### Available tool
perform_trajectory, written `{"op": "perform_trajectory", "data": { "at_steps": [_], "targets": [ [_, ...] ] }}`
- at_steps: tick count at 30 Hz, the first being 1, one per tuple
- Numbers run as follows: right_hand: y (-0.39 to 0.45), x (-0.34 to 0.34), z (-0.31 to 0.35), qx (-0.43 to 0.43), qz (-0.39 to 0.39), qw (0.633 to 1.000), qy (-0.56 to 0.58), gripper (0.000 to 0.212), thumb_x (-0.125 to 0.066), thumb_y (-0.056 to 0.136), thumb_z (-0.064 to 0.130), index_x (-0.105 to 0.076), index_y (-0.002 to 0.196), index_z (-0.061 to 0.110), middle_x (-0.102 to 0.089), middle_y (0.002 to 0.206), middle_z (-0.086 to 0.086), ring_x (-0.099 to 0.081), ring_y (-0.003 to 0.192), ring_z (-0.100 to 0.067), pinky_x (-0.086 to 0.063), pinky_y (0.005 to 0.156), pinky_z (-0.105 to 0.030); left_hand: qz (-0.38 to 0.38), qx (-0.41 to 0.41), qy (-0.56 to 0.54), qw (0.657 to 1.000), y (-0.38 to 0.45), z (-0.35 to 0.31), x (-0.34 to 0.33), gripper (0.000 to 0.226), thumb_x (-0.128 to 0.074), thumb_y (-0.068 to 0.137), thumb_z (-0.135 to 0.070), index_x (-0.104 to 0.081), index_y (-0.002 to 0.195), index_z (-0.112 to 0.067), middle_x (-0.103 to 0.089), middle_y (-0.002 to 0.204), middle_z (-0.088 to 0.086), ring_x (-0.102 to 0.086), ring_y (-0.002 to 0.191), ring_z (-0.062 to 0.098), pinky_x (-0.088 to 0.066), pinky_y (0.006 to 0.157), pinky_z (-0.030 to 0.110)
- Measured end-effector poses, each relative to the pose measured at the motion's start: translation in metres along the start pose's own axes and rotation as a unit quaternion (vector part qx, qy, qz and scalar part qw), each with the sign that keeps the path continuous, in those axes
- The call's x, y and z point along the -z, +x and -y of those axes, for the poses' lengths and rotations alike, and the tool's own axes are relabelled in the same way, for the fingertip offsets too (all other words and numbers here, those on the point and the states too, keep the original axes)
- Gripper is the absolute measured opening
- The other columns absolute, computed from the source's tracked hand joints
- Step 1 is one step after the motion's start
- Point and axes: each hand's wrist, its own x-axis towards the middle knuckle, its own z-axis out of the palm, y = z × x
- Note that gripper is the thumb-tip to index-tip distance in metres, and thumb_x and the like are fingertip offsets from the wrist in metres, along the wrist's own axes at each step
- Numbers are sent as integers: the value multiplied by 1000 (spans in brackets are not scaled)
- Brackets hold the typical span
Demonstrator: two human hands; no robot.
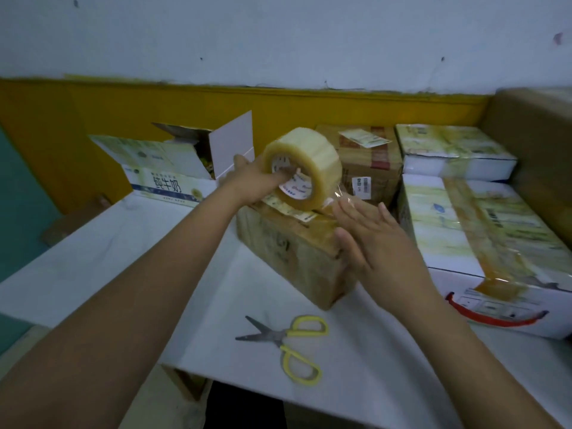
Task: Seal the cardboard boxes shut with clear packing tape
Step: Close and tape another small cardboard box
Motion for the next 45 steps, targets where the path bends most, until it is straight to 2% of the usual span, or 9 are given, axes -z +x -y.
{"op": "perform_trajectory", "data": {
  "at_steps": [6, 10, 13, 17, 20, 24, 31, 34, 45],
  "targets": [
    [1, 20, 12, -80, -56, 995, 9, 53, -22, 105, 40, -57, 137, 17, -58, 140, -6, -41, 140, -18, -6, 121, -27, -32, 62, 93, 993, -45, 4, 2, 91, -38, 88, -82, -14, 161, -33, 9, 165, 10, -35, 141, 47, -34, 115, 54],
    [0, 20, 29, -151, 60, 987, 11, 79, -18, 99, 61, -20, 157, 8, -21, 163, -10, -15, 152, -21, -14, 121, -32, -37, 75, 95, 992, -60, 2, 2, 83, -34, 93, -76, -8, 161, -37, 10, 164, 11, -32, 142, 49, -33, 114, 53],
    [3, 19, 30, -132, 118, 982, -58, 101, -6, 86, 77, -9, 158, 7, -7, 166, -8, 0, 153, -19, -6, 123, -32, -74, 15, 82, 994, -70, -11, 4, 61, -44, 98, -59, -33, 152, -34, -16, 160, 13, -36, 139, 44, -32, 112, 50],
    [4, 16, 28, -130, 120, 979, -101, 102, -4, 87, 78, -13, 157, 6, -13, 165, -7, -5, 153, -18, -11, 123, -32, -88, -129, -90, 984, -75, -20, 7, 12, -57, 99, -27, -65, 109, -26, -66, 119, 8, -61, 112, 31, -48, 92, 42],
    [4, 16, 25, -121, 132, 977, -114, 104, 2, 83, 78, -13, 158, 7, -13, 166, -6, -5, 153, -17, -12, 124, -33, -98, -111, -166, 975, -68, -7, 30, 35, -59, 96, -18, -63, 128, -32, -66, 130, -2, -59, 124, 21, -46, 99, 34],
    [7, 18, 19, -111, 152, 975, -120, 102, 2, 83, 77, -14, 158, 9, -11, 166, -5, -5, 153, -16, -12, 123, -32, -136, -135, 22, 981, -52, 18, 85, 51, -56, 100, -16, -48, 150, -23, -49, 153, 3, -44, 141, 23, -35, 110, 29],
    [11, 27, 15, -92, 179, 970, -133, 93, -4, 90, 72, -13, 158, 10, -11, 166, -2, -4, 153, -12, -13, 122, -31, -80, -147, 282, 945, -30, 67, 128, 89, -52, 78, 14, -49, 141, -49, -55, 125, 13, -55, 116, 35, -49, 88, 44],
    [14, 30, 13, -85, 190, 968, -138, 90, -5, 92, 71, -13, 158, 11, -11, 166, -1, -4, 153, -12, -13, 121, -31, -65, -115, 288, 949, -40, 92, 100, 82, -53, 84, 16, -44, 151, -29, -49, 118, 14, -53, 109, 34, -40, 80, 36],
    [36, 25, 19, -83, 231, 959, -142, 109, 6, 78, 80, 4, 158, 7, 8, 165, -15, 7, 153, -24, 0, 123, -39, -143, -143, 220, 954, -60, 137, 28, 81, -54, 81, 7, -34, 157, -14, -50, 121, 22, -43, 117, 39, -50, 85, 49]
  ]
}}
